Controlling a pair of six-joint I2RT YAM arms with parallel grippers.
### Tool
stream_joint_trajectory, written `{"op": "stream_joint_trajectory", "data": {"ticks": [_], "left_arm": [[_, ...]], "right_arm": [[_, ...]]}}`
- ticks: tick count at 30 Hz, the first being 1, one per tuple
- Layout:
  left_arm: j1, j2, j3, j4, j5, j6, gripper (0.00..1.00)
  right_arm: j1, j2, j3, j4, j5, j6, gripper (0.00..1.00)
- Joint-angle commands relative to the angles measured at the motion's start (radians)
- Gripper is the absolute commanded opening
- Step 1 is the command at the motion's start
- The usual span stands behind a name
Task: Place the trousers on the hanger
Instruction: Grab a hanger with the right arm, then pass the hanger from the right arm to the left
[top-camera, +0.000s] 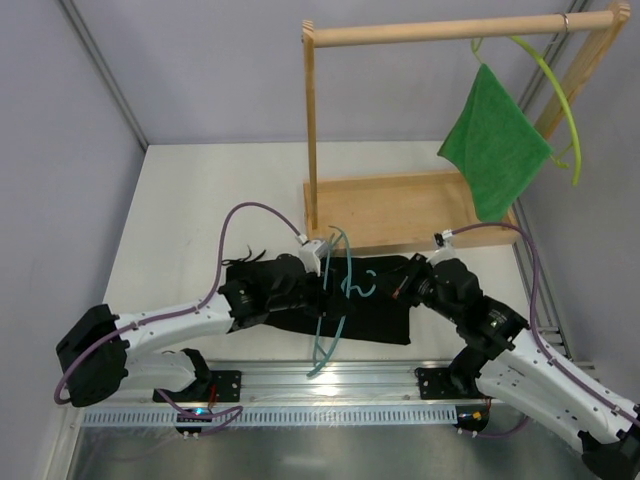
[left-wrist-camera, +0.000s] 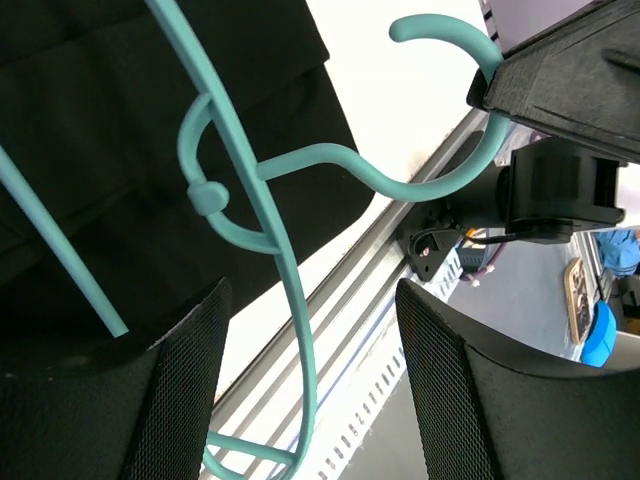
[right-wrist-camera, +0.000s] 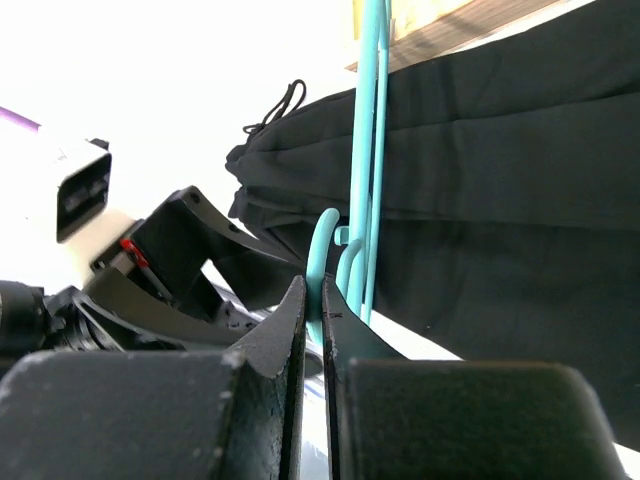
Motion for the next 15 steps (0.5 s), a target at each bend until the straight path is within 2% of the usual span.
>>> {"op": "stream_joint_trajectory", "data": {"ticks": [1,9,15], "left_arm": [[-0.025,0.008,0.038,0.015,-0.052,0.027,0.68],[-0.07,0.015,0.058,-0.102,-0.193,0.023,0.66],[-0.07,-0.014,0.052,-0.114,-0.233,-0.003,0.54]], "right_arm": [[0.076,0.037,0.075,0.047,0.144,0.058,0.04],[0.201,0.098,0.128,0.06,0.299,0.123,0.04],[0.255,0.162,0.167,0.062,0.333,0.13,0.04]]}}
